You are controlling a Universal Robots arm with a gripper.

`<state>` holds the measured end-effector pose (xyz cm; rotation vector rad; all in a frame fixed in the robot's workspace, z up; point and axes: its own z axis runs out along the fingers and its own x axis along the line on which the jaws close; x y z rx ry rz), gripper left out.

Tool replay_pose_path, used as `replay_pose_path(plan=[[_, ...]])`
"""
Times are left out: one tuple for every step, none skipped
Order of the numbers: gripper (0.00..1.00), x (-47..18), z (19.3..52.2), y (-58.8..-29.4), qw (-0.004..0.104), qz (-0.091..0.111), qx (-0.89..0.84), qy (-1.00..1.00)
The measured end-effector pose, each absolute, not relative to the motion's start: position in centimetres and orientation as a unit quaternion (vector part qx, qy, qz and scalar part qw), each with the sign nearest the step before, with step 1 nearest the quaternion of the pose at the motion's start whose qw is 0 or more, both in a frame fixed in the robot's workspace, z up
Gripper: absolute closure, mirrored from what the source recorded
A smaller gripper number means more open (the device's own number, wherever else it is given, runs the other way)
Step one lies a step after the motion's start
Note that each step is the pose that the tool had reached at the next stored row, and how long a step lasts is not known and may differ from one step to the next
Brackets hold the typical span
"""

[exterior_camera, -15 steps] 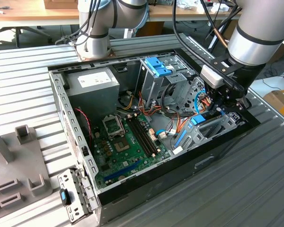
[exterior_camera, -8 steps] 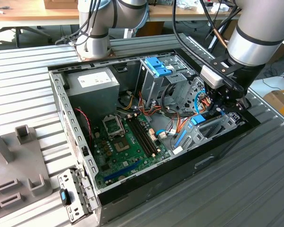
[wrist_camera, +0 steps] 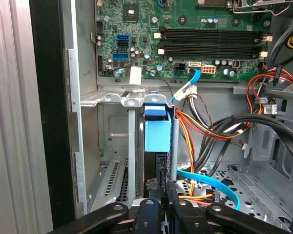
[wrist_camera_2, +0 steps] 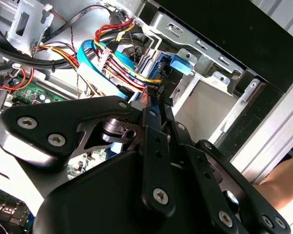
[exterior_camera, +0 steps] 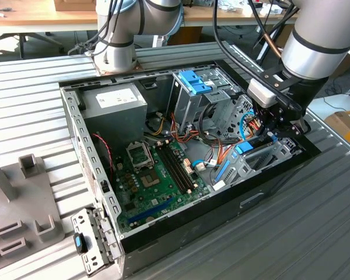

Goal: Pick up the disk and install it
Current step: 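Insert the first disk wire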

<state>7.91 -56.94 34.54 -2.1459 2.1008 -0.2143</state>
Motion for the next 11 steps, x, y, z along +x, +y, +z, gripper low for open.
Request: replay_pose_path(plan=[[0.84,7.91,34.55,-56.94,0.065,-0.071,-0.710,0.698],[0.84,7.91,34.54,-56.94,0.065,-0.071,-0.708,0.699],[0.84,7.91,34.54,-56.94,0.065,-0.071,-0.708,0.699],[0.84,7.91,34.54,-56.94,0.065,-0.071,-0.708,0.699],[0.84,7.91,34.55,-56.94,0.065,-0.071,-0.708,0.699],[0.84,7.91,34.54,-56.94,0.065,-0.071,-0.708,0.699],[0.84,7.91,34.55,-56.94,0.065,-0.071,-0.708,0.699],[0.84,7.91,34.54,-56.94,0.065,-0.071,-0.708,0.699],[0.84,7.91,34.55,-56.94,0.065,-0.071,-0.708,0.699],[0.84,7.91,34.54,-56.94,0.065,-0.071,-0.708,0.700],[0.84,7.91,34.54,-56.94,0.065,-0.071,-0.708,0.700]])
